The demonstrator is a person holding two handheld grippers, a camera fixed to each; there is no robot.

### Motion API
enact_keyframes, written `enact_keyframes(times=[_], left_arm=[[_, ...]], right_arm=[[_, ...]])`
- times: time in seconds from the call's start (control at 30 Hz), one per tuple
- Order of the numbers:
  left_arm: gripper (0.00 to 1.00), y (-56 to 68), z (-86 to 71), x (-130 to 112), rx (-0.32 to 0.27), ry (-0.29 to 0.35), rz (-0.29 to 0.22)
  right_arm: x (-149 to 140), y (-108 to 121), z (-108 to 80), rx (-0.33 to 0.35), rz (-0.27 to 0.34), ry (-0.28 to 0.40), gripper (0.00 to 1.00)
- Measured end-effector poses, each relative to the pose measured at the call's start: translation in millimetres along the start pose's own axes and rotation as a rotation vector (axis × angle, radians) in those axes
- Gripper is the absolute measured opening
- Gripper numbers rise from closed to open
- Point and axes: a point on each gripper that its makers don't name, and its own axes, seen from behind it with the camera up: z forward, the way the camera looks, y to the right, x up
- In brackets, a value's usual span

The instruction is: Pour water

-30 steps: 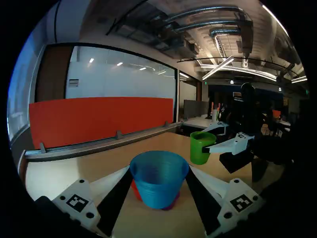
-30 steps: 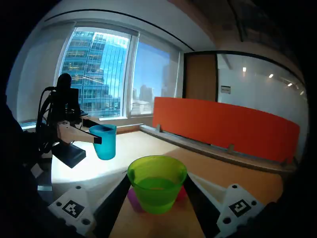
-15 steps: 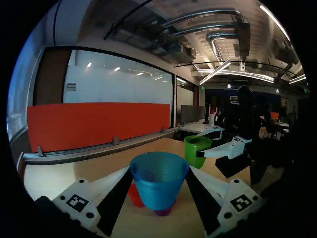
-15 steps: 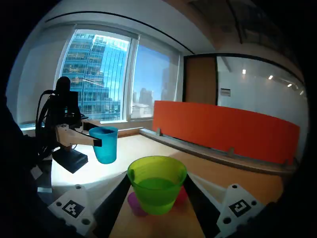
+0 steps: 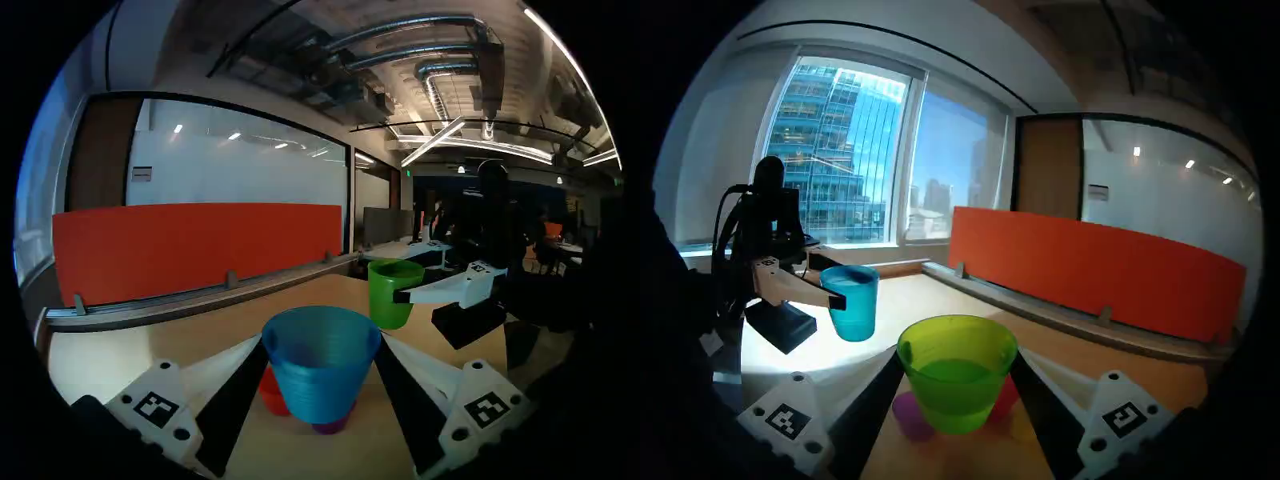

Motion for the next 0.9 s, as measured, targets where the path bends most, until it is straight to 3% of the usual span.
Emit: enact_keyframes(times=[0.37,0.9], left_arm=[[0.88,6.2,3.5,-5,-0.011,-0.008,0.003],[0.88,15.5,9.2,-3,-0.028,-0.005,0.012]], right_arm=[[21,3,7.6,0.006,-0.109,0.004,0.91],[61,1,25.3,0.007,-0.345,0.022,0.91]])
